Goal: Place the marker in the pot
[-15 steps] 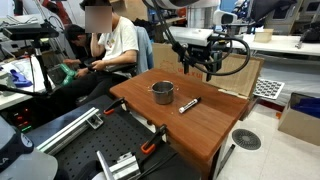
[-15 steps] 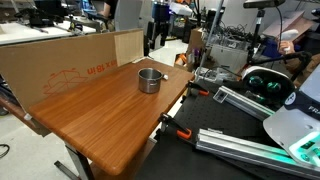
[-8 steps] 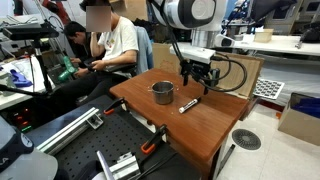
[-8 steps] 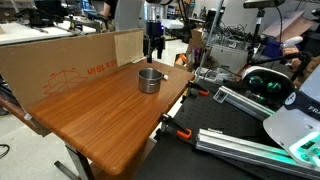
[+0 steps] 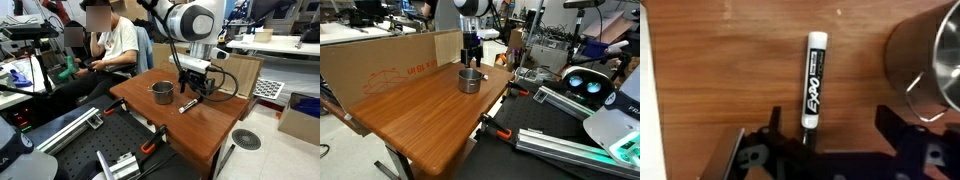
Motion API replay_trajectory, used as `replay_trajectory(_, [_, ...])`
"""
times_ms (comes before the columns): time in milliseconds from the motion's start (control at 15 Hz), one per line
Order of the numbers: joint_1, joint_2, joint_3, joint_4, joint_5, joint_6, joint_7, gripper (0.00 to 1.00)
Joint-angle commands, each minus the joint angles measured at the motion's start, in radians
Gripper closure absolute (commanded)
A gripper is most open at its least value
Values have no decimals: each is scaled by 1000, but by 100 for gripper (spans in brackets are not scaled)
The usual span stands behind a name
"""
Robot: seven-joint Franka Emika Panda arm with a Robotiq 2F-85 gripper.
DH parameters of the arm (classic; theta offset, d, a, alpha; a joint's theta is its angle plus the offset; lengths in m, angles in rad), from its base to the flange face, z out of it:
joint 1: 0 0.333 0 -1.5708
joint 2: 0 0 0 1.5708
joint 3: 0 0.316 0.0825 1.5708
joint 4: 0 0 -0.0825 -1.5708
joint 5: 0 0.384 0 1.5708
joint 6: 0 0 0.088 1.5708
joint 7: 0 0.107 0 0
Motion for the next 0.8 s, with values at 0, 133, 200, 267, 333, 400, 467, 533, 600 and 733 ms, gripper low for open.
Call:
replay_trajectory(0, [17,46,-12,52,-44,-65,51,0])
replay_trajectory(133, [16,68,-13,68,-47,-82,67,0])
replay_trajectory(200, [15,77,-14,75,-49,-88,73,0])
replay_trajectory(267, [15,83,-16,84,-52,-91,77,0])
replay_trajectory(333, [16,87,-19,89,-56,-89,80,25])
replay_trajectory(400, [15,92,-20,94,-59,-89,79,28])
replay_trajectory(467, [16,90,-20,98,-60,-93,79,34])
replay_trajectory(533, [15,90,-19,104,-61,-100,78,41])
replay_trajectory(600, [16,91,-20,108,-64,-106,79,50])
replay_trajectory(733, [14,92,-19,114,-69,-120,75,66])
